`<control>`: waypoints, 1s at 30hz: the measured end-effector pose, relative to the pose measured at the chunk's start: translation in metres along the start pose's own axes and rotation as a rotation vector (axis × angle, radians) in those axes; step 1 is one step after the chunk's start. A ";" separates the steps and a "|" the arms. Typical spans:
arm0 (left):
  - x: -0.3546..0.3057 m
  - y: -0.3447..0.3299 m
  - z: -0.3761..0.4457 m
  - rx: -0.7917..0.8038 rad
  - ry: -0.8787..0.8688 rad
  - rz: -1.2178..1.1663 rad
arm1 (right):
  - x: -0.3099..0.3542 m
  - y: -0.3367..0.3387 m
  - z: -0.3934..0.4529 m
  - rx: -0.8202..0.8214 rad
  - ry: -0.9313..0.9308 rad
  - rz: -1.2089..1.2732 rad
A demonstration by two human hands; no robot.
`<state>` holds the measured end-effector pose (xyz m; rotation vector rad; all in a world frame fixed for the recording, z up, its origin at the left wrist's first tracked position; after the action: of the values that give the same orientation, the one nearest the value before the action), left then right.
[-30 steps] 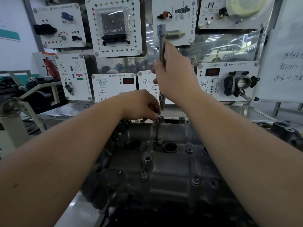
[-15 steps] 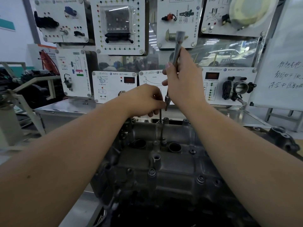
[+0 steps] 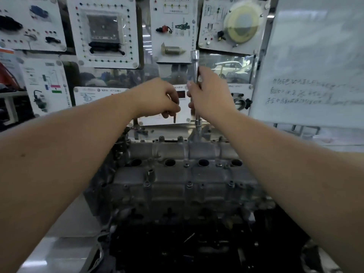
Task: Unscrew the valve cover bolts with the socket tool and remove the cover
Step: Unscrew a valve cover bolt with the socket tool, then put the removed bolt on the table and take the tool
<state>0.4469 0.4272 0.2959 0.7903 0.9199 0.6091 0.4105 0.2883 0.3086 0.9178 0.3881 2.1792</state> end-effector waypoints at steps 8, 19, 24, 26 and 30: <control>-0.140 -0.084 -0.020 0.109 -0.216 -0.305 | -0.040 0.135 -0.082 -0.085 -0.088 -0.252; -0.345 -0.278 -0.093 0.538 -0.263 -1.050 | -0.130 0.331 -0.243 -0.156 -0.393 -0.567; -0.419 -0.342 -0.149 0.675 -0.350 -0.937 | -0.164 0.397 -0.317 -0.077 -0.564 -0.632; -0.445 -0.365 -0.173 0.730 -0.396 -0.855 | -0.177 0.419 -0.345 -0.026 -0.658 -0.678; -0.487 -0.407 -0.217 0.777 -0.481 -0.701 | -0.203 0.452 -0.403 0.094 -0.828 -0.717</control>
<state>0.0772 -0.0999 0.1085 1.1451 0.8980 -0.5798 -0.0096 -0.1691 0.1592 1.3725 0.3303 1.0282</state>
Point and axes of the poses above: each hand's wrist, its own z-axis towards the middle knuckle, its own y-axis out of the back of the hand, x = y × z, the point moved 8 cm from there along z, towards the middle knuckle, and after that the axes turned 2 degrees about y, right-handed, at the moved point
